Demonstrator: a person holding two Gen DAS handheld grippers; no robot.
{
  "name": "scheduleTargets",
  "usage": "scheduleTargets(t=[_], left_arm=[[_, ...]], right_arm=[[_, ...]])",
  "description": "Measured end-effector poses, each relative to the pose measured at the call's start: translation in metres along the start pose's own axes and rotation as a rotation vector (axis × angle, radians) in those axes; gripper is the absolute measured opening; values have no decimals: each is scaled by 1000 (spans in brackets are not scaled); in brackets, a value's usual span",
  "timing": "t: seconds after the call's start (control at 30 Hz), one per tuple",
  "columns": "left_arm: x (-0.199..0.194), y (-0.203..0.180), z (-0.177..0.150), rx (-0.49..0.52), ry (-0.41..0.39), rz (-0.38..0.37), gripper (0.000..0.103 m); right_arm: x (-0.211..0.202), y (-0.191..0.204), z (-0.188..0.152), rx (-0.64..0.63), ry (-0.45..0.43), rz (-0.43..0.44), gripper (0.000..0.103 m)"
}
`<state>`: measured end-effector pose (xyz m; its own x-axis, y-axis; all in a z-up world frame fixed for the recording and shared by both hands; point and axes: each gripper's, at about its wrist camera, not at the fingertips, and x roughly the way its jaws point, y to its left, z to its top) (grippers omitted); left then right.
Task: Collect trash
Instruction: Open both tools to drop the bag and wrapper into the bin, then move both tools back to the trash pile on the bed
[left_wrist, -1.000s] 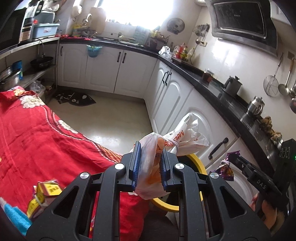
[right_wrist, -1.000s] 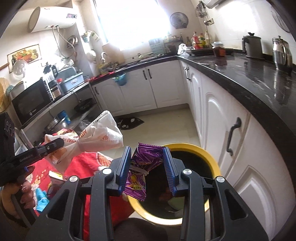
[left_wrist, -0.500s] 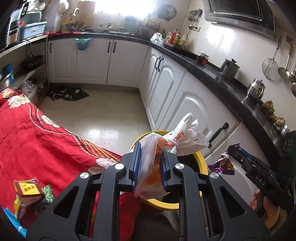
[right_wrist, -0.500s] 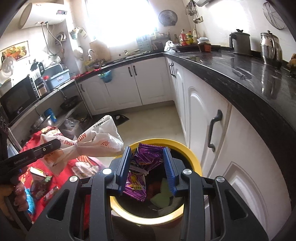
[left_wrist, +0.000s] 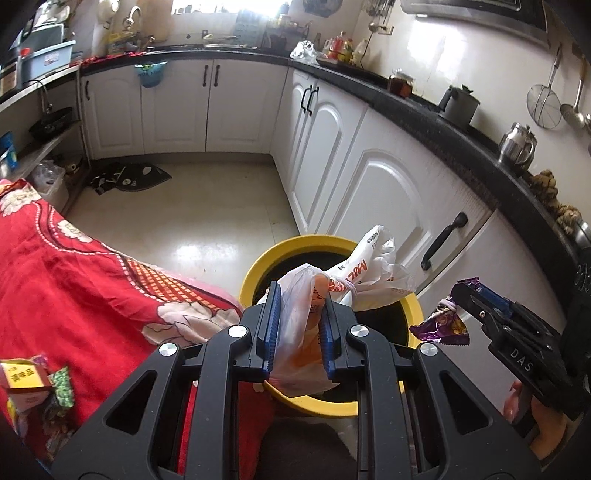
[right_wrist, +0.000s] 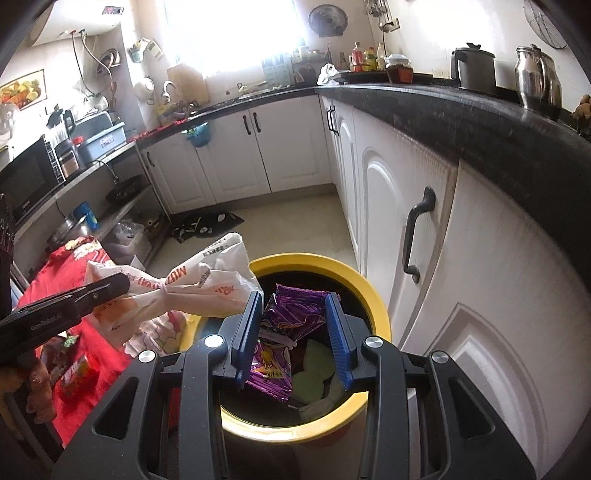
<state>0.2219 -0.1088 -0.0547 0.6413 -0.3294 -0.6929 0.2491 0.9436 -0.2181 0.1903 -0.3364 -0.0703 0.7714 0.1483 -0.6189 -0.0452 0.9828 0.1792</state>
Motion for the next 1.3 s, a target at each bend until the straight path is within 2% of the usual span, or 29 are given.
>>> scheduleTargets(t=[0.13, 0.17, 0.2, 0.23, 0.27, 0.4, 0.63, 1.0, 1.3], left_arm=[[10, 0, -3, -5, 16, 1, 18], [11, 0, -3, -12, 14, 2, 22], [13, 2, -4, -19, 13, 3, 24], [14, 2, -4, -23, 15, 3, 31], [15, 4, -4, -29, 16, 4, 39], [14, 8, -4, -47, 12, 14, 54], [-2, 15, -2, -64, -21, 41, 92], [-52, 31, 2, -85, -118, 106, 92], [-100, 64, -3, -154, -201, 165, 92]], right_arm=[[6, -1, -2, 2, 12, -3, 38], [8, -1, -4, 3, 14, -12, 48], [9, -1, -4, 5, 14, -18, 53], [9, -1, -5, 8, 11, -25, 59], [9, 0, -5, 9, 10, -29, 62], [10, 0, -7, 9, 12, -46, 71], [5, 3, -5, -14, -19, -80, 84], [-22, 22, 5, -27, -92, -40, 91], [-41, 49, 9, -44, -123, 42, 93]])
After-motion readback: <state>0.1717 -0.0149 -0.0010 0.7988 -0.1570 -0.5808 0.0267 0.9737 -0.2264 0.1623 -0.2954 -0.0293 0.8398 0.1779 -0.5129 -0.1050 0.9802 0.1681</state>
